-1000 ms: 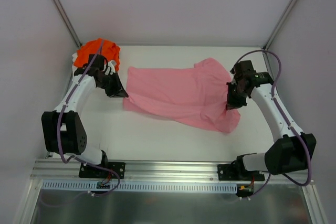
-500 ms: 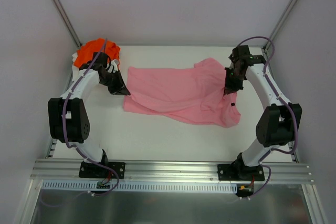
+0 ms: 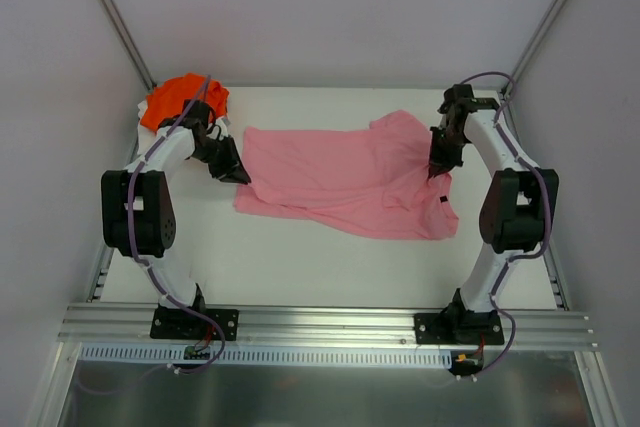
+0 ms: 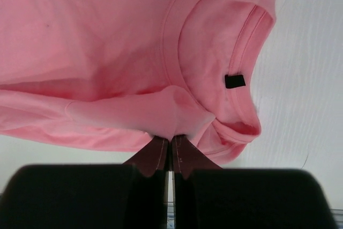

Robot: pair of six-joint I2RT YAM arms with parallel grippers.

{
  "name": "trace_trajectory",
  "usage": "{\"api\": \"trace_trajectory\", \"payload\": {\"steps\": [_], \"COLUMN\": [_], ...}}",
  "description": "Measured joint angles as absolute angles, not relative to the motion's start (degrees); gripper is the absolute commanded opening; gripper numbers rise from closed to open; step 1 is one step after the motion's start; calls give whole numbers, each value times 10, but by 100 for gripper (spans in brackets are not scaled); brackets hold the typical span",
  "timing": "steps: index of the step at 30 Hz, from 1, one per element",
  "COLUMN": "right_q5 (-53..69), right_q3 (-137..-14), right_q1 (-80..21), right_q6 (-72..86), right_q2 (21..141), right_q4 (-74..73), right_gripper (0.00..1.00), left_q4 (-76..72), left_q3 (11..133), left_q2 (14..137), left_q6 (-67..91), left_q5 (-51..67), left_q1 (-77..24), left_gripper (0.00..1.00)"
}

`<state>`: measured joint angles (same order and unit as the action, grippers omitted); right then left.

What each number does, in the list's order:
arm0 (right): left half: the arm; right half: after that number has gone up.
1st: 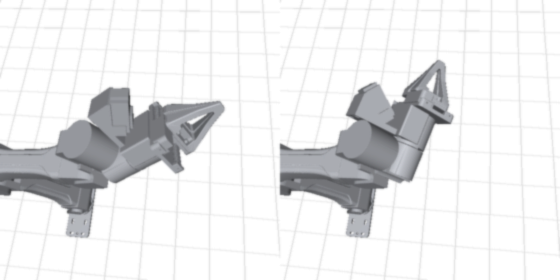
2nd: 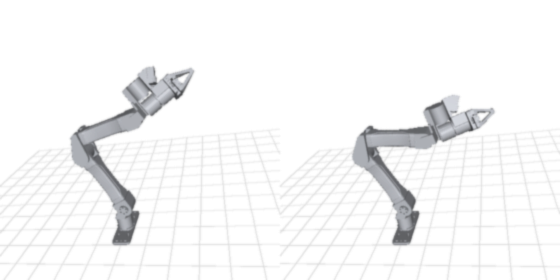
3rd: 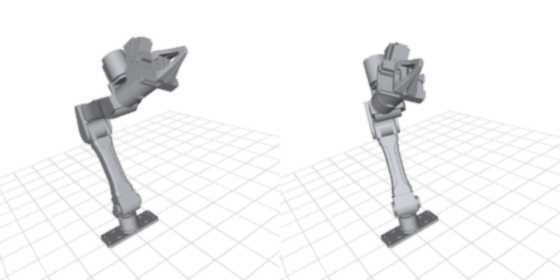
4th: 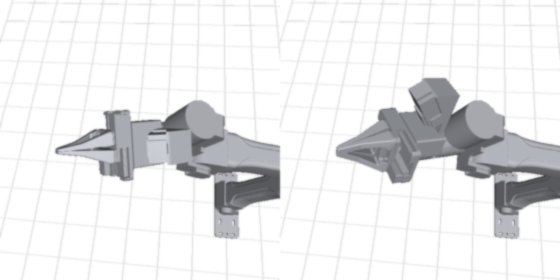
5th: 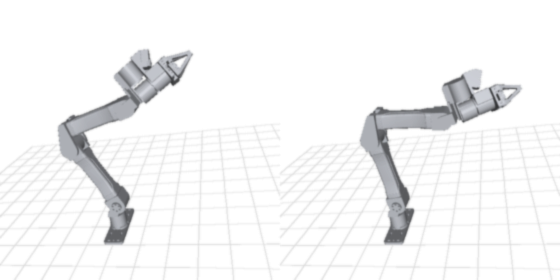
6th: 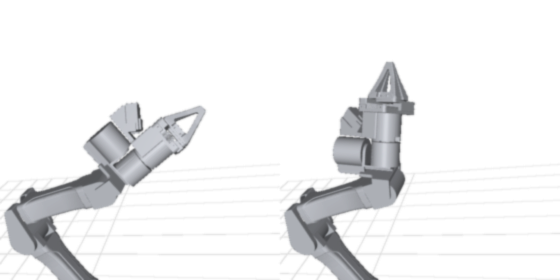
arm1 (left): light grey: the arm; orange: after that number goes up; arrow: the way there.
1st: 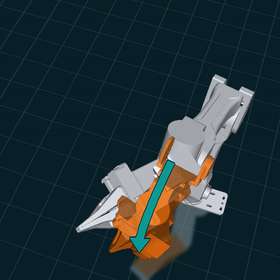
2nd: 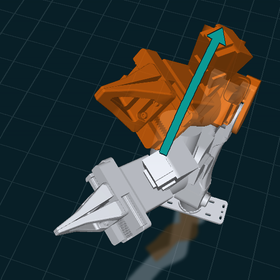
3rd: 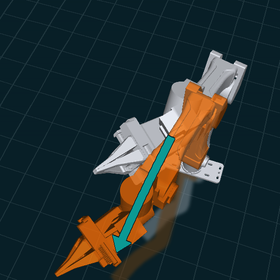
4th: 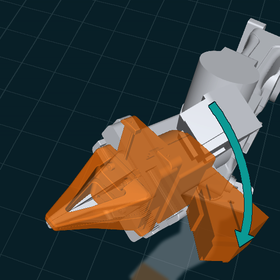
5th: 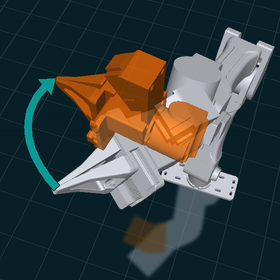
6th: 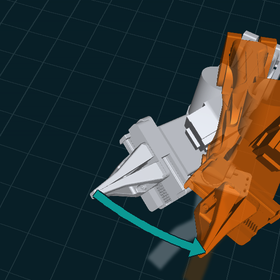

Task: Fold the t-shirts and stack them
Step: Grap the side of the flattened tshirt closest away from the robot with both arms, then fold the flattened tshirt in 1/3 of the way

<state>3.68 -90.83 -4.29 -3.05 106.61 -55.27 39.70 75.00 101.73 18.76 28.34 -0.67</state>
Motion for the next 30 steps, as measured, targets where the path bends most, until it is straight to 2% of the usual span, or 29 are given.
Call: {"api": "trace_trajectory", "payload": {"steps": [1,3,24,25,26,27,28,29,30], "right_q5": [37,37,71,73,74,74,75,75,74], "right_q3": [-912,-925,-1047,-1057,-1067,-1078,-1091,-1100,-1107], "right_q1": [-40,-32,-12,-12,-12,-12,-12,-11,-11], "right_q6": [-30,-30,-25,-24,-22,-18,-18,-16,-13], "right_q2": [1071,1084,1218,1228,1237,1247,1259,1268,1275], "right_q4": [-552,-552,-545,-545,-546,-547,-546,-544,-544], "right_gripper": [0,0,0,9,26,60,79,91,98], "left_q4": [397,396,390,386,383,382,381,380,379], "left_q3": [750,750,750,748,747,745,744,743,743], "left_q2": [1017,1017,1019,1019,1020,1020,1021,1022,1023], "left_q6": [187,185,182,183,184,185,185,186,187], "left_q5": [282,279,250,250,250,250,250,250,250], "left_q1": [-7,-7,-7,-6,-6,-7,-6,-6,-6], "left_gripper": [5,0,0,0,0,0,0,0,0]}}
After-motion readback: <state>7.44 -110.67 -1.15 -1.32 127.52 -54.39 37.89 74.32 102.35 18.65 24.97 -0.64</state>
